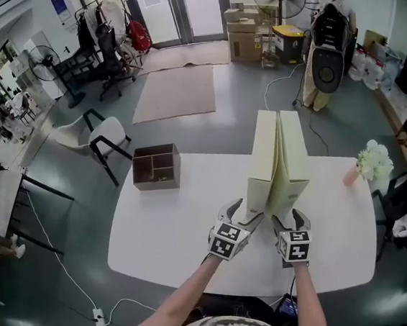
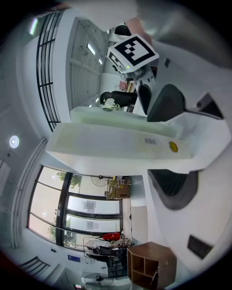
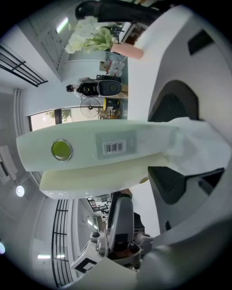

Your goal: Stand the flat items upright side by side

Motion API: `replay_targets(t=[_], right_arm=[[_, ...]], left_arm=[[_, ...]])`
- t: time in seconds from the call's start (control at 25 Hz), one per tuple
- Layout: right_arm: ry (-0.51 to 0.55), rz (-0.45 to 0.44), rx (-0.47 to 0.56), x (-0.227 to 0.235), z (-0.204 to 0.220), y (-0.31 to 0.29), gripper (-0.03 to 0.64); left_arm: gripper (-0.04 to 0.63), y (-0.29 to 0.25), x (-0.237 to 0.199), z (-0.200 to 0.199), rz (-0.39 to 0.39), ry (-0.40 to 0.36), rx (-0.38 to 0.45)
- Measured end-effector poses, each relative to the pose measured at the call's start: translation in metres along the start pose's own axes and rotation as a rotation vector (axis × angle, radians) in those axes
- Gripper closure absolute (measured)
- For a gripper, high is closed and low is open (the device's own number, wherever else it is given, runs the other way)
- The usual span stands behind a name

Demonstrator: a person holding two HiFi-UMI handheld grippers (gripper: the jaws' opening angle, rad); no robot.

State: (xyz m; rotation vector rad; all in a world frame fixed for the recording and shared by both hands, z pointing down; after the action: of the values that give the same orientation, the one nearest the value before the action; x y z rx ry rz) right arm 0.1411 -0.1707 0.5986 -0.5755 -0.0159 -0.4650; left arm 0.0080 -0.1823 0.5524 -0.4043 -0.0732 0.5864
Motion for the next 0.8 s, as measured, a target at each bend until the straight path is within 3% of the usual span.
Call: replay_targets(t=[0.44,0.8], right_arm=[[-0.053,-0.121,-0.010,-0.068,0.048,0.024,0.326],[0.069,-0.309,0.021,-0.162,0.028,0.040,0.347]], left_arm=[[0.276,0.073,-0.005,0.056,-0.025,0.090,-0.056],[0.281,0.174,-0.037,0.085,-0.107,0.143,-0.052]])
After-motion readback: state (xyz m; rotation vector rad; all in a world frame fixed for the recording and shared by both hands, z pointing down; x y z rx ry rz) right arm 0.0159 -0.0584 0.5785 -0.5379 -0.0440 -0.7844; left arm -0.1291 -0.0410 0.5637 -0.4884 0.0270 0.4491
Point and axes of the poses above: the fingertips, and each gripper's own axes: y backward along the fingers, x to its right, z out of its underside, the point moved 3 cm from there along y, backward along the fingers, and after that the axes turned 9 degrees about -z, right-handed, at the moved point
